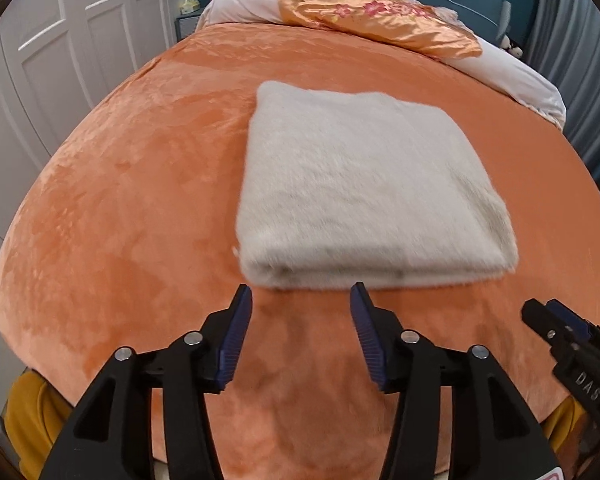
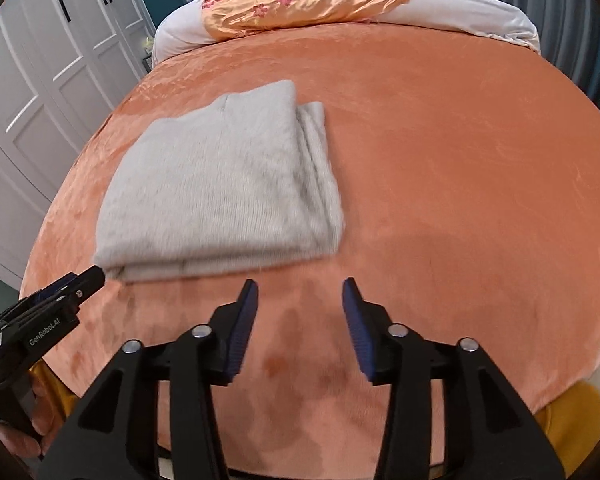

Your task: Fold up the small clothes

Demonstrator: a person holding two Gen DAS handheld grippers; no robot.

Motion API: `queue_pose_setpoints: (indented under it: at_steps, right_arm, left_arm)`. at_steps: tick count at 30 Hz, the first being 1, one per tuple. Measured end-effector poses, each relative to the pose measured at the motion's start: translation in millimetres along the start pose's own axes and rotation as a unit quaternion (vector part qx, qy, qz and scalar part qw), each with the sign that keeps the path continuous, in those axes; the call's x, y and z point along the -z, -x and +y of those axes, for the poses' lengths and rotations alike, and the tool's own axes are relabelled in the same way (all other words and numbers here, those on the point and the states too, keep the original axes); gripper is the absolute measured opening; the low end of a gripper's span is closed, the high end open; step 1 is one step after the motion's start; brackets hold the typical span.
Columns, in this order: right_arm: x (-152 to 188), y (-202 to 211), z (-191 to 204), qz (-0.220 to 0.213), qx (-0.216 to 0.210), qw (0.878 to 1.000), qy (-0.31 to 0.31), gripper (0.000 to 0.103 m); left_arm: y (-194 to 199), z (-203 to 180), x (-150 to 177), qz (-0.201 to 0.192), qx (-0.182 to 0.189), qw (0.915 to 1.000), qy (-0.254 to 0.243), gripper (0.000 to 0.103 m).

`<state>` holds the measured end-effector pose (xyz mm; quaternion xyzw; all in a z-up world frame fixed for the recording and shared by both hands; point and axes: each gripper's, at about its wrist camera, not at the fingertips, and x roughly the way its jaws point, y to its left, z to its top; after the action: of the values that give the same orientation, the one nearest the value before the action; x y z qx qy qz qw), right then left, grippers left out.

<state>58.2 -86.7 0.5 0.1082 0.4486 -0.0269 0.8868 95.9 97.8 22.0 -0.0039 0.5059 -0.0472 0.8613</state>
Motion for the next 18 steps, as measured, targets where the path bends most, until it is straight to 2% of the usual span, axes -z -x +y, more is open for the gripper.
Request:
queue_pose_setpoints:
  at_steps: [7,16,18]
  right_arm:
    - [25,-2,9,-0.002,0.029,0.999,0.016,0.059]
    - [54,-23,14,0.020,0.048,0.998,0.026,0.062]
    - [59,-30,15,0.028,0.049,0.998,0.028,0.063]
  left_arm:
    - [-5,-10,23,0.014,-0.016,0.9998,-0.007,0.062]
    - [-31,-8,54,0.046,-0.028,0.9985,-0.001,0.064]
    - [-34,-8,60,0.038,-0.032,0.9988,-0.005,0.067]
